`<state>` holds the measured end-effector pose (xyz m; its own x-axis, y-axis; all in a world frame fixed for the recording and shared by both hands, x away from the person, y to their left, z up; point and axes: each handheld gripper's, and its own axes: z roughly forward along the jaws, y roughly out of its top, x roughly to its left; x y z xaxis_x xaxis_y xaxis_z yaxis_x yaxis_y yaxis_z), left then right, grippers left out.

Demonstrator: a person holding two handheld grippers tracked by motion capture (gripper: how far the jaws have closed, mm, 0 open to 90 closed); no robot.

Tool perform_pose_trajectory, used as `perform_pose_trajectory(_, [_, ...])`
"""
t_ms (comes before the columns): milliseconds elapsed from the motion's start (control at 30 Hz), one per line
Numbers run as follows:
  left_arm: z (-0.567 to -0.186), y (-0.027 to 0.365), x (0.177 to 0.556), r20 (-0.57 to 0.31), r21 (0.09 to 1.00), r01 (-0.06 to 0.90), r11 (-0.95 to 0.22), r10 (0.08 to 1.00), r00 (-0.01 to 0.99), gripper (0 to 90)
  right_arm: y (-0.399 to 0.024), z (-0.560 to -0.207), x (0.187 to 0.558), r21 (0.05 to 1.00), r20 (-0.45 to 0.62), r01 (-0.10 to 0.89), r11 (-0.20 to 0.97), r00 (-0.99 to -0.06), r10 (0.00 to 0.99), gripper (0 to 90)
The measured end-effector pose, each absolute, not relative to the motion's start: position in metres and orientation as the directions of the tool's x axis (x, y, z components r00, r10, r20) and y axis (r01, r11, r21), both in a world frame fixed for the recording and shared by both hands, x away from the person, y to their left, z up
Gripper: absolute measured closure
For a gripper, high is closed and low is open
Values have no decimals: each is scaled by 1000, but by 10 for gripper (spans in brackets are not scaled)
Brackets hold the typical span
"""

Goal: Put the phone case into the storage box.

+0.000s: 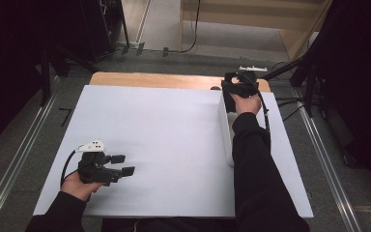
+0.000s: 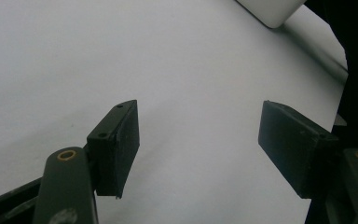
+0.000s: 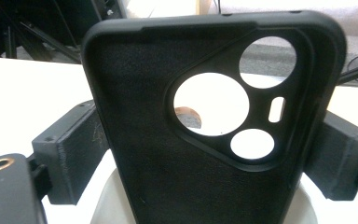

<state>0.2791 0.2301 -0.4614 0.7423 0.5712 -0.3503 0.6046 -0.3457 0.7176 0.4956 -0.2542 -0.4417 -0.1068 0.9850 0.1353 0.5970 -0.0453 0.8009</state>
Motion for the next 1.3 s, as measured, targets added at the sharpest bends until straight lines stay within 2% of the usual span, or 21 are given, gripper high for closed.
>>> perform_pose_trajectory(133, [-461, 230, 279, -351, 719, 605, -343, 572, 741, 288, -255, -442, 496, 796, 139, 604, -49, -104, 985, 13])
perform_pose_trajectory(433, [-461, 229, 280, -350, 714, 606, -350, 572, 742, 288, -260, -431, 496, 782, 138, 621, -50, -94, 986, 13])
perform_pose_trajectory(867, [-461, 226, 283, -356, 714, 606, -350, 563, 745, 287, -266, -397, 492, 784, 146, 619, -37, -126, 981, 13])
perform_pose_trajectory(1100, [-462, 225, 284, -359, 713, 607, -352, 560, 746, 287, -270, -379, 487, 743, 177, 668, -50, -125, 976, 14])
perform_pose_trajectory(1300, [-462, 224, 285, -363, 712, 609, -350, 558, 746, 287, -268, -369, 479, 733, 182, 680, -14, -177, 967, 14])
